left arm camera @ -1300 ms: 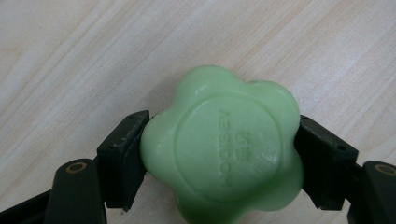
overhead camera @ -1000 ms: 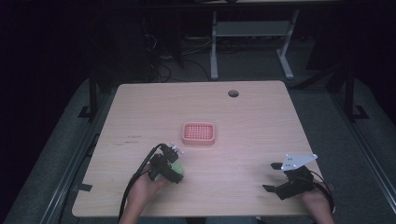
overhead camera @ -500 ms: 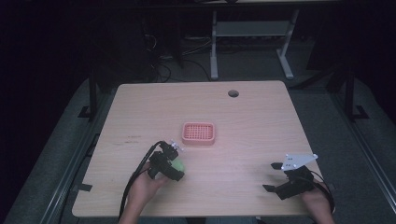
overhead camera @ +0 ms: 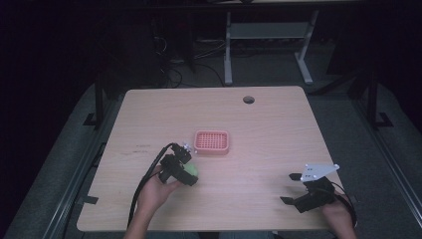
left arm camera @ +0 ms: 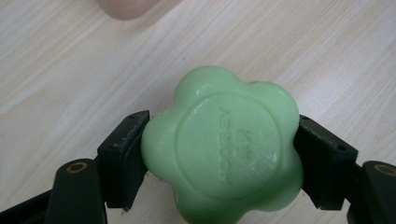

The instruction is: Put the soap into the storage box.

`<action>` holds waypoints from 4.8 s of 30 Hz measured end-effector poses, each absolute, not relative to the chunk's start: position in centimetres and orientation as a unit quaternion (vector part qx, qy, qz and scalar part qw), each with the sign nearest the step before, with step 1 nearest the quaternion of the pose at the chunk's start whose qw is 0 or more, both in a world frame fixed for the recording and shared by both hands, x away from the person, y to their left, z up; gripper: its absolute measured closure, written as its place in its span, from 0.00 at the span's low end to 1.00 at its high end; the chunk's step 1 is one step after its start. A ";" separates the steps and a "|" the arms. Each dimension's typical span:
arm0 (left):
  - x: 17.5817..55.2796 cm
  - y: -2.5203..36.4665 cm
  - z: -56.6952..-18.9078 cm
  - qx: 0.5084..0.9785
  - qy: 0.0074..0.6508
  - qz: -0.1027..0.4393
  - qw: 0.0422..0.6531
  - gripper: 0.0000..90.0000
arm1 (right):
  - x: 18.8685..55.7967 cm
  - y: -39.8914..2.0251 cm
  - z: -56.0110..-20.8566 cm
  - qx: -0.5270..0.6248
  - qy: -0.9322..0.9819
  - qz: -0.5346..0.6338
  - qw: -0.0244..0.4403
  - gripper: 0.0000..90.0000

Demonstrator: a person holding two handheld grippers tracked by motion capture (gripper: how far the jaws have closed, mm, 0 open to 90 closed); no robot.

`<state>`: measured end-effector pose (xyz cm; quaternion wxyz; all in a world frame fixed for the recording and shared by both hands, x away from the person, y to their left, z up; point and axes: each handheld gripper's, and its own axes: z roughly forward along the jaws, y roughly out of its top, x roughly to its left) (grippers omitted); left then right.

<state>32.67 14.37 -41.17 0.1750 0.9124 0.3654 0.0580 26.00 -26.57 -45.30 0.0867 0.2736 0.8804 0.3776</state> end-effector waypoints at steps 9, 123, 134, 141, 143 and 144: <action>33.5 13.8 -40.7 0.912 0.364 0.058 0.179 0.30 | 26.0 -26.6 -45.3 0.274 0.879 0.381 0.087 0.15; 46.4 7.0 -38.2 0.904 0.387 0.046 0.174 0.30 | 26.1 -27.0 -45.0 0.275 0.870 0.400 0.088 0.15; 46.9 6.3 -40.1 0.906 0.391 0.042 0.157 0.30 | 26.1 -27.0 -45.0 0.278 0.868 0.402 0.087 0.15; 47.2 6.2 -41.0 0.903 0.401 0.032 0.150 0.30 | 26.1 -27.1 -45.0 0.277 0.868 0.402 0.088 0.15; 47.2 6.2 -41.2 0.901 0.405 0.029 0.152 0.29 | 26.2 -27.1 -45.0 0.276 0.868 0.403 0.088 0.15; 47.2 6.3 -41.4 0.901 0.406 0.025 0.151 0.29 | 26.2 -27.1 -45.0 0.276 0.868 0.402 0.088 0.15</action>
